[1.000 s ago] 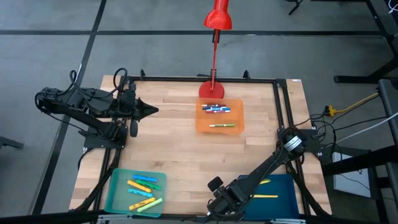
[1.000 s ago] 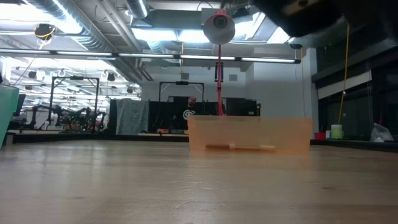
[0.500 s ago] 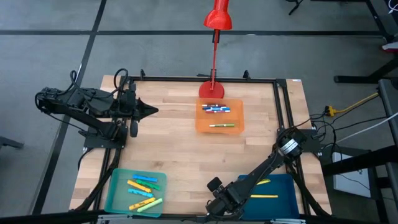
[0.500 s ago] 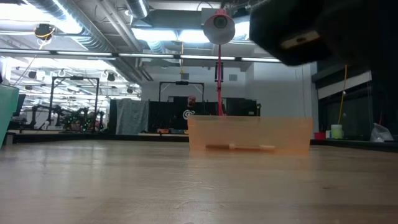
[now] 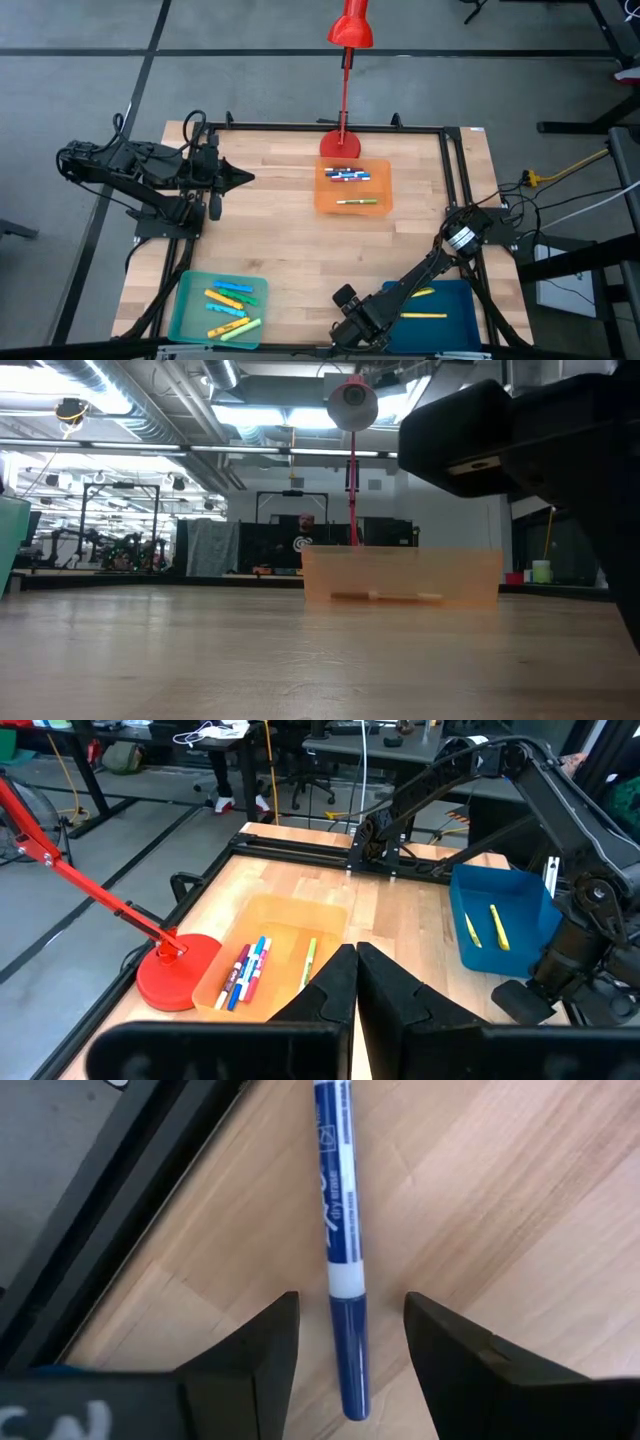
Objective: Pick & Place Markers
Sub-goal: Put the blue marker pen into the orange bin
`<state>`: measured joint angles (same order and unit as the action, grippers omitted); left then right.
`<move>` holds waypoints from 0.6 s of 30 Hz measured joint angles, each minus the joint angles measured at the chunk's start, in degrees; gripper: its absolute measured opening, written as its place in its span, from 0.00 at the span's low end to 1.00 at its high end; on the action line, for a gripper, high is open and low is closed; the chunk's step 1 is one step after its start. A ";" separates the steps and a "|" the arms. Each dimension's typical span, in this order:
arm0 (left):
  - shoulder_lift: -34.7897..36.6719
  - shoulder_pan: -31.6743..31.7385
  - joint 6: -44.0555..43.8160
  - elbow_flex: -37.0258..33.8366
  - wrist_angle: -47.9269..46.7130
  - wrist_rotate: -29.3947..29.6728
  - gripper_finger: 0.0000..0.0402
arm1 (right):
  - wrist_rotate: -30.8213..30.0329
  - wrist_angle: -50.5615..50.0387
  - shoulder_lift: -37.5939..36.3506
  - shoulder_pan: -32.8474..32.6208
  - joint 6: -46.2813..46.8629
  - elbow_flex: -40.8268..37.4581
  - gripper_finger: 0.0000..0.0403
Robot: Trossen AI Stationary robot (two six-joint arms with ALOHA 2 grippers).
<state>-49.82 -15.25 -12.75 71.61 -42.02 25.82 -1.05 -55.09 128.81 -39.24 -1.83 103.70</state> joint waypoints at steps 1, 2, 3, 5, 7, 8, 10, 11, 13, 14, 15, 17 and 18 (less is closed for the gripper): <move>0.00 -0.02 0.00 0.00 0.00 0.00 0.02 | -0.06 0.00 0.00 0.01 0.00 0.00 0.45; 0.00 0.00 0.00 0.00 0.00 0.00 0.01 | -0.04 -0.01 0.00 0.04 0.03 0.00 0.45; 0.00 -0.02 0.00 0.00 0.00 0.00 0.01 | -0.02 -0.02 0.00 0.04 0.10 0.00 0.45; 0.00 -0.02 0.00 0.00 0.00 0.00 0.01 | -0.03 0.00 0.00 0.04 0.07 0.00 0.45; 0.00 -0.02 0.00 0.00 0.00 0.00 0.01 | -0.05 -0.02 0.00 0.04 0.07 0.00 0.45; 0.00 -0.02 0.00 0.00 0.00 0.00 0.02 | -0.05 -0.02 0.00 0.07 0.07 0.00 0.45; 0.00 -0.02 0.00 0.00 0.00 0.00 0.02 | 0.00 -0.02 0.00 0.07 0.07 0.00 0.45; 0.00 -0.02 0.00 0.00 0.00 0.00 0.02 | 0.01 -0.02 0.00 0.07 0.07 0.00 0.45; 0.00 -0.02 0.00 0.00 0.00 0.00 0.02 | 0.08 0.01 0.17 0.07 0.05 0.00 0.45; 0.00 -0.02 0.00 0.00 0.00 0.02 0.02 | 0.34 0.06 0.37 0.07 0.07 0.00 0.45; 0.00 -0.02 0.00 0.00 0.00 0.00 0.01 | 0.53 0.04 0.46 0.07 0.05 0.00 0.45; 0.00 -0.02 0.00 0.00 0.00 0.00 0.01 | 0.99 0.02 0.85 0.09 0.01 0.07 0.45; 0.00 -0.02 0.00 0.00 0.00 0.02 0.01 | 1.08 -0.01 0.98 0.09 -0.12 0.11 0.45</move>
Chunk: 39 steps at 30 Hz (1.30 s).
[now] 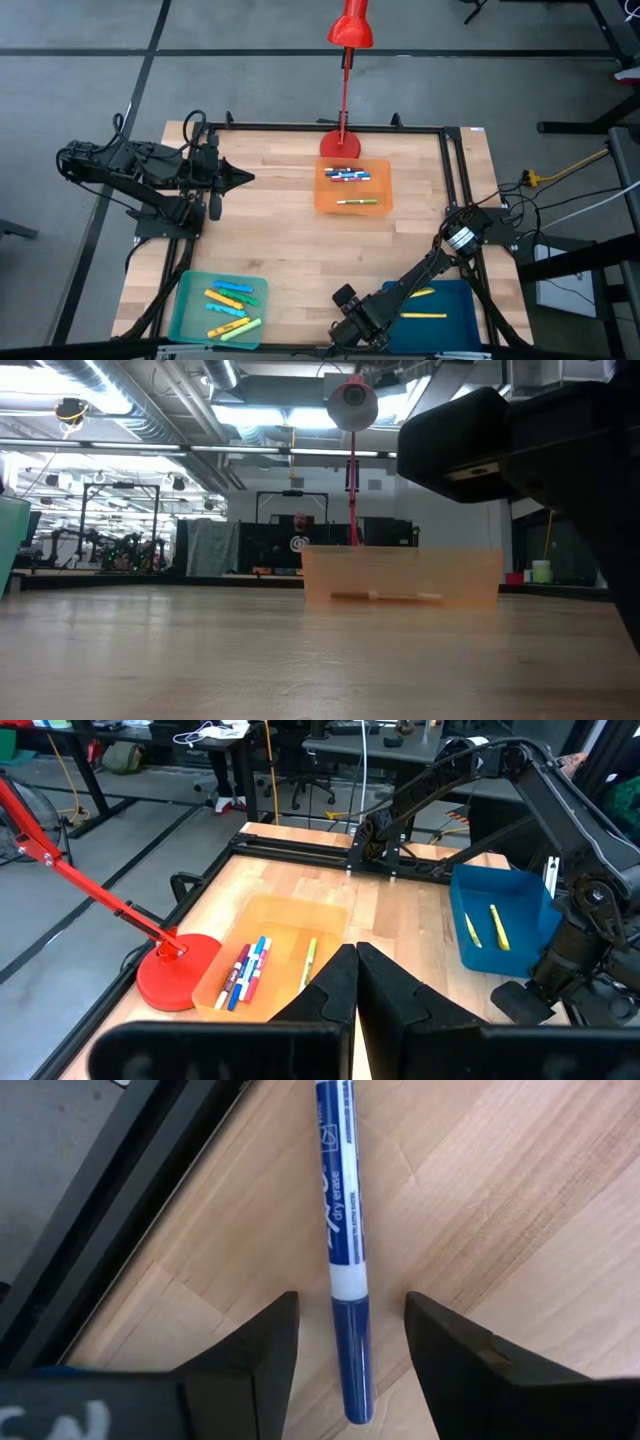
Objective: Pick & Place Markers
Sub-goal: Put the blue marker pen into the orange bin
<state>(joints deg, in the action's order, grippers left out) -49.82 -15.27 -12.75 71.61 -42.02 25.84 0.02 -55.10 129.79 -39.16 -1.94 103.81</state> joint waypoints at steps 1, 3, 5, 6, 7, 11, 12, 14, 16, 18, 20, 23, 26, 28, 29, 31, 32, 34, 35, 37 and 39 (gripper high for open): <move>0.00 0.01 0.00 0.00 0.00 -0.01 0.01 | 0.03 -0.02 0.03 0.00 -0.02 0.00 0.45; 0.00 0.00 0.00 0.00 0.00 -0.01 0.02 | 0.03 -0.01 0.06 0.00 0.06 0.00 0.44; 0.00 0.00 0.00 0.00 0.00 -0.01 0.02 | 0.05 -0.04 0.09 0.00 0.07 0.00 0.40; 0.00 0.02 0.00 0.00 0.00 0.01 0.02 | 0.12 -0.04 0.09 0.02 0.07 0.00 0.38; 0.00 0.00 0.00 0.00 0.00 0.01 0.02 | 0.14 -0.04 0.11 0.02 0.14 0.00 0.35; 0.00 0.01 0.00 0.00 0.00 0.01 0.01 | 0.26 -0.04 0.16 0.02 -0.02 0.00 0.21; 0.00 0.00 0.00 0.00 0.00 0.01 0.01 | 0.31 -0.04 0.18 0.08 -0.02 0.00 0.18; 0.00 0.00 0.00 0.00 0.00 0.01 0.01 | 0.58 -0.06 0.18 0.14 -0.02 0.00 0.11; 0.00 0.02 0.00 0.00 0.02 0.01 0.02 | 0.71 -0.10 0.18 0.17 -0.04 0.00 0.08; 0.00 0.02 0.00 0.00 0.00 0.01 0.02 | 0.69 -0.10 0.18 0.17 -0.02 0.00 0.08; 0.00 0.00 0.00 0.00 0.00 0.01 0.02 | 0.69 -0.10 0.20 0.17 0.03 -0.03 0.08; 0.00 0.00 0.00 0.00 0.00 0.01 0.01 | 0.66 -0.06 0.22 0.17 0.23 -0.04 0.08; 0.00 0.00 0.00 0.00 0.01 0.01 0.01 | 0.64 -0.06 0.24 0.17 1.30 -0.04 0.08; 0.00 0.01 0.00 0.00 0.02 0.01 0.01 | 0.31 -0.02 0.24 0.23 2.20 -0.07 0.08; 0.00 0.00 0.00 0.00 0.02 0.01 0.02 | 0.12 -0.01 0.24 0.22 2.59 -0.07 0.08; 0.00 0.00 0.00 0.00 0.02 0.01 0.02 | -0.14 -0.03 0.27 0.27 3.24 -0.02 0.08; 0.00 0.00 0.00 0.00 0.02 0.01 0.02 | -0.19 -0.14 0.29 0.29 3.59 0.16 0.08; 0.00 0.01 0.00 0.00 0.02 0.01 0.02 | -0.23 -0.32 0.37 0.39 4.69 0.61 0.08; 0.00 0.00 0.00 0.00 0.02 0.01 0.02 | -0.48 -0.53 0.42 0.43 5.17 0.91 0.08; 0.00 0.01 0.00 0.00 0.02 0.01 0.01 | -1.36 -0.88 0.48 0.50 5.82 1.38 0.08; 0.00 0.02 0.00 0.00 0.02 0.01 0.01 | -1.85 -1.42 0.48 0.68 6.01 1.95 0.08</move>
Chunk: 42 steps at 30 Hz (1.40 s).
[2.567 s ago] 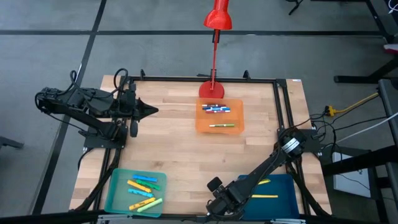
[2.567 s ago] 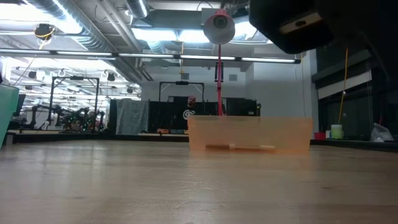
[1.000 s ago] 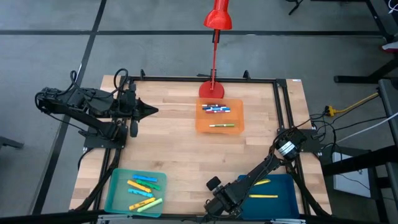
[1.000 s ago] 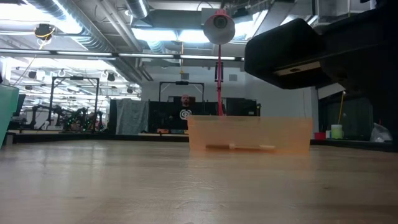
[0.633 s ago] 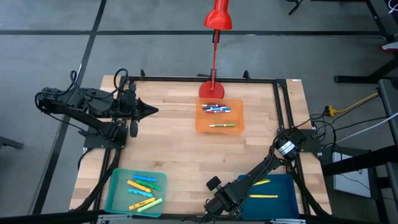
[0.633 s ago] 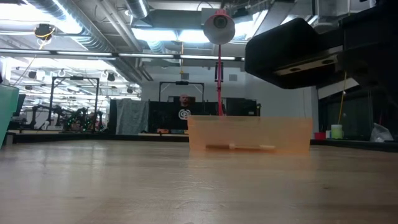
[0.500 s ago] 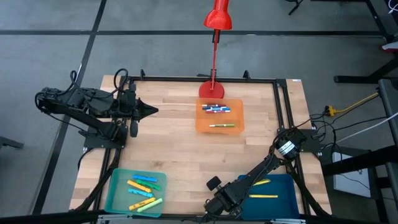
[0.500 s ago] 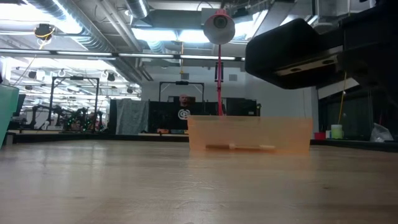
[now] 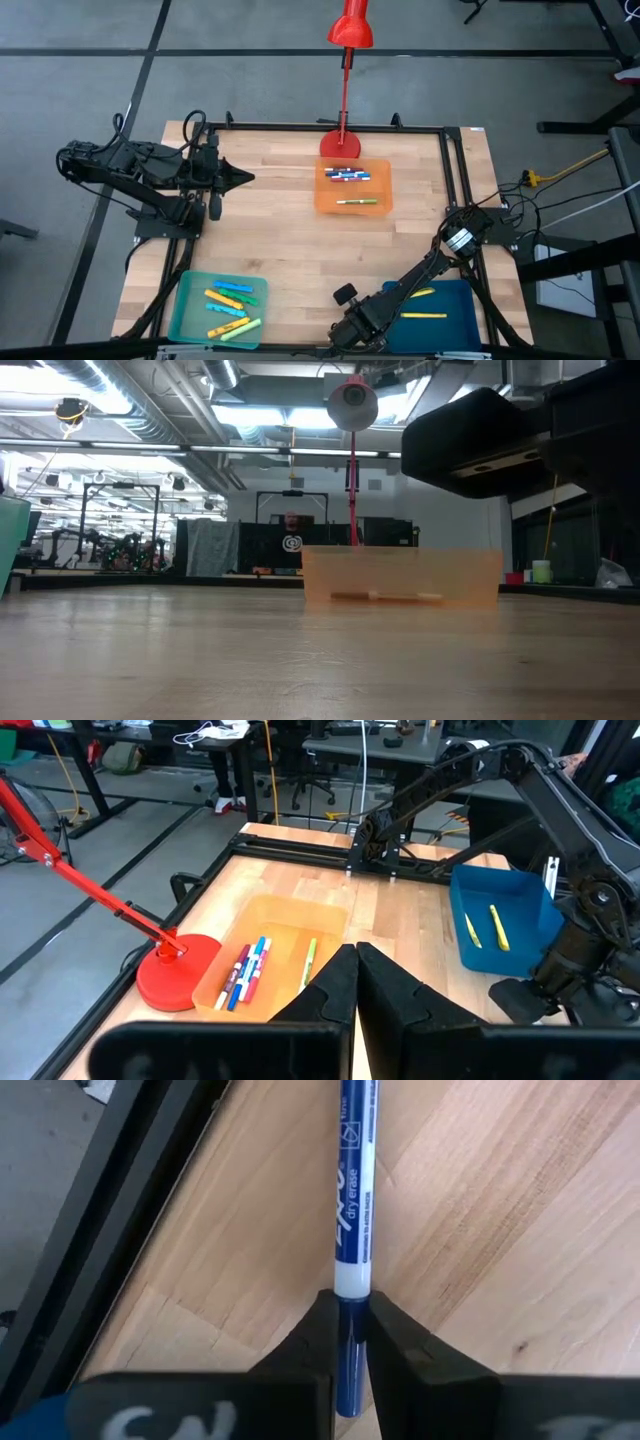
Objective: Pick & Place Markers
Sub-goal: Put the blue marker pen into the orange bin
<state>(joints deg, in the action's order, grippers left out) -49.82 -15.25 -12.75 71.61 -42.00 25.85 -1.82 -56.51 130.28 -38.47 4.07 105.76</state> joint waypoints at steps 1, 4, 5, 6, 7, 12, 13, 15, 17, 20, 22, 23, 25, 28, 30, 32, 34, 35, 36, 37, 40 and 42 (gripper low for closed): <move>0.00 -0.02 0.00 0.00 0.06 0.00 0.01 | -0.22 -0.24 0.01 0.12 0.15 0.27 0.08; 0.02 -0.02 0.00 0.00 0.35 0.00 0.02 | -2.45 -2.14 0.04 0.57 1.03 1.05 0.08; 0.02 -0.02 0.00 0.00 0.35 0.00 0.02 | -3.15 -2.95 0.04 0.75 1.65 1.08 0.08; 0.02 -0.02 0.00 0.00 0.34 -0.01 0.02 | -3.69 -3.32 0.04 0.91 2.15 1.11 0.08; 0.02 -0.01 0.00 0.00 0.33 -0.02 0.02 | -3.83 -3.74 0.04 1.22 2.75 1.12 0.08; 0.02 -0.02 0.00 0.00 0.37 -0.41 0.01 | -3.74 -5.25 0.04 2.20 3.63 1.17 0.08; 0.02 -0.02 0.00 -0.02 0.37 -0.58 0.01 | -3.70 -5.73 -0.08 2.42 3.61 1.17 0.08; 0.02 -0.01 0.00 -0.01 0.37 -1.16 0.01 | -3.66 -6.33 -0.27 2.83 3.61 1.19 0.08; 0.11 -0.01 0.02 -0.02 0.37 -1.90 0.02 | -3.63 -6.96 -0.48 3.30 3.78 1.24 0.08; 0.37 -0.01 0.02 -0.02 0.44 -2.64 0.02 | -3.71 -7.82 -0.61 4.19 4.68 1.24 0.08; 0.61 -0.02 0.02 -0.02 0.42 -2.97 0.02 | -3.74 -8.34 -0.61 4.74 4.97 1.26 0.08; 0.71 -0.02 0.02 -0.02 0.48 -2.97 0.01 | -3.78 -8.75 -0.61 4.99 4.97 1.26 0.08; 1.12 0.00 0.20 -0.02 0.40 -3.06 0.01 | -4.05 -9.08 -0.63 5.49 5.22 1.26 0.08; 1.68 0.00 0.48 -0.02 0.44 -3.02 0.01 | -6.17 -10.28 -1.17 6.08 5.85 1.26 0.08; 1.98 0.00 0.50 -0.02 0.47 -2.98 0.01 | -7.34 -10.38 -2.00 6.57 5.98 1.26 0.08; 2.37 0.00 0.50 -0.02 0.37 -2.83 0.02 | -8.07 -10.53 -3.04 7.11 6.09 1.28 0.08; 2.53 0.00 0.50 -0.02 0.44 -2.65 0.02 | -8.15 -10.69 -4.02 7.73 6.88 1.28 0.08; 2.59 0.00 0.54 -0.02 0.43 -2.62 0.02 | -8.23 -10.66 -4.39 8.03 7.27 1.28 0.08; 2.62 -0.01 0.71 -0.02 0.40 -2.62 0.02 | -8.63 -10.69 -4.61 8.25 7.54 1.33 0.08; 2.64 -0.02 0.90 -0.02 0.39 -2.64 0.02 | -9.35 -10.88 -4.81 8.46 7.82 1.33 0.08; 2.69 -0.01 1.07 -0.02 0.40 -2.61 0.01 | -12.01 -13.43 -5.11 8.79 8.02 1.33 0.08; 2.71 0.00 1.07 -0.02 0.40 -2.61 0.01 | -13.20 -14.76 -5.41 9.26 8.66 1.33 0.08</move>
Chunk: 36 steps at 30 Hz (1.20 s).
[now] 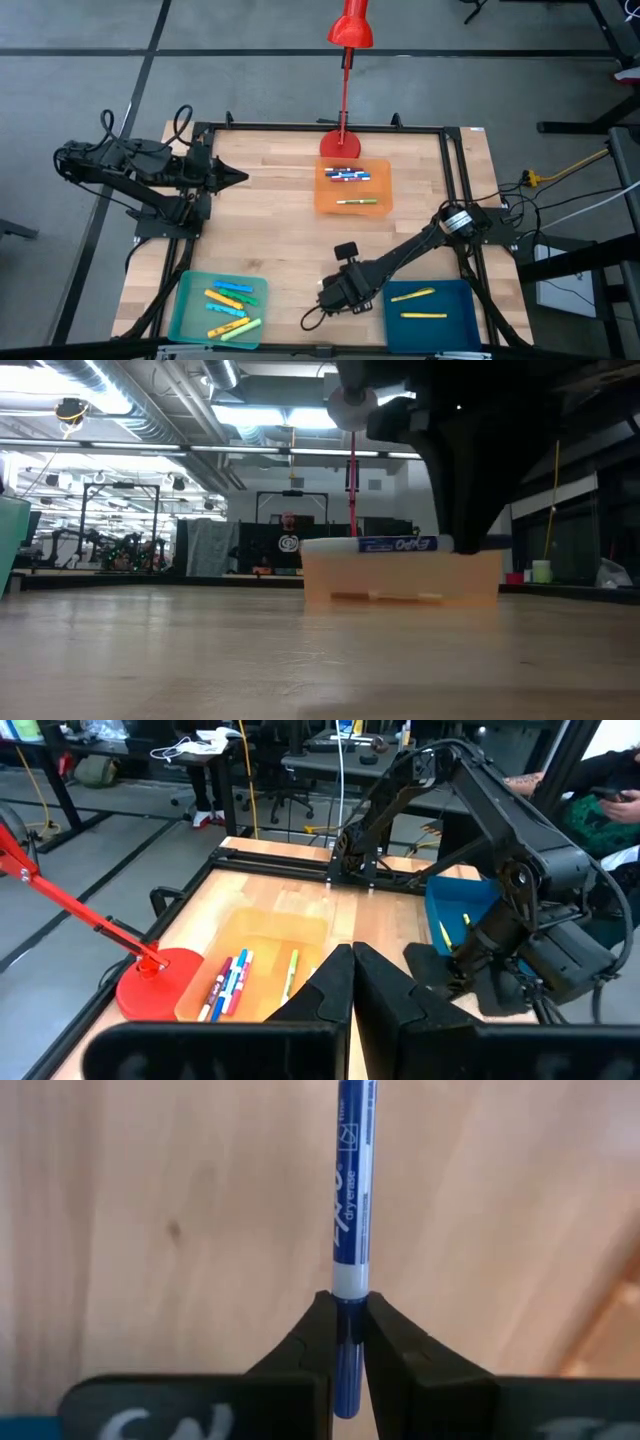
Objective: Pick & Place Markers
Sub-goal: Put the blue marker pen into the orange bin
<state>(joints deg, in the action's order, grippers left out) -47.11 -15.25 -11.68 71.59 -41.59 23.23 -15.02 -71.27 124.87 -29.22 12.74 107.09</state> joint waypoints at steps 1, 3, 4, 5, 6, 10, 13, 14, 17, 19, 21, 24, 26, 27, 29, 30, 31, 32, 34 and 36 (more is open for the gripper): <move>0.04 0.00 0.03 0.00 0.01 0.01 0.01 | -0.16 -1.06 -0.14 0.38 0.34 0.00 0.08; 0.09 0.00 0.32 0.00 0.01 0.02 0.02 | -0.39 -2.82 -0.54 1.37 0.37 -0.02 0.08; 0.09 0.00 0.42 0.00 0.01 0.02 0.02 | -0.65 -3.54 -0.80 1.90 0.39 -0.05 0.08; 0.09 0.00 0.46 0.00 0.01 0.03 0.02 | -0.89 -4.35 -1.02 2.46 0.57 -0.07 0.08; 0.09 -0.02 0.46 0.00 0.04 0.01 0.02 | -1.09 -5.13 -1.50 3.00 0.82 -0.11 0.08; 0.09 0.00 0.48 0.00 0.04 0.03 0.01 | -4.35 -8.35 -4.30 5.01 0.89 -0.17 0.08; 0.15 -0.02 0.48 0.00 0.05 0.02 0.01 | -6.51 -10.50 -7.12 7.09 0.84 -0.17 0.08; 0.20 -0.01 0.48 0.00 0.03 0.02 0.01 | -6.80 -10.64 -8.12 8.00 0.87 -0.17 0.08; 0.43 0.00 0.49 0.00 0.03 0.03 0.02 | -8.31 -10.75 -11.26 10.65 0.36 -0.17 0.08; 0.58 0.00 0.73 0.00 0.01 0.01 0.02 | -8.93 -10.94 -13.22 12.46 0.01 -0.17 0.08; 0.66 -0.01 1.66 0.00 0.05 0.03 0.02 | -9.00 -11.06 -14.90 14.32 -0.75 -0.17 0.08; 0.70 -0.02 2.45 0.00 0.05 0.03 0.01 | -9.50 -10.95 -16.90 17.15 -2.63 -0.17 0.08; 0.74 0.00 2.45 0.00 0.05 0.01 0.01 | -9.56 -10.95 -17.67 19.06 -4.70 -0.17 0.08; 0.74 -0.02 2.53 0.00 0.05 -0.10 0.01 | -9.57 -10.90 -17.84 20.04 -5.64 -0.17 0.08; 0.75 -0.02 2.67 0.00 0.05 -0.29 0.02 | -9.03 -10.48 -17.85 22.01 -7.03 -0.17 0.08; 0.74 0.00 2.64 0.00 0.05 -0.30 0.02 | -8.26 -10.35 -17.85 23.09 -7.67 -0.17 0.08; 0.76 -0.02 2.62 0.00 0.05 -0.34 0.02 | -7.40 -10.23 -17.85 24.13 -8.51 -0.17 0.08; 0.76 0.00 2.62 0.00 0.06 -0.33 0.02 | -6.50 -9.63 -17.85 25.13 -9.39 -0.27 0.08; 0.76 0.00 2.60 0.00 0.05 -0.34 0.02 | -4.33 -6.49 -17.87 27.02 -10.25 -1.00 0.08; 0.96 -0.01 2.59 0.00 0.05 -0.43 0.01 | -2.98 -4.34 -17.87 28.67 -10.63 -1.91 0.08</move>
<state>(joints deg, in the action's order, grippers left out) -46.15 -15.25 -9.09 71.59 -41.54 22.81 -17.99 -75.61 107.00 -0.54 2.11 105.18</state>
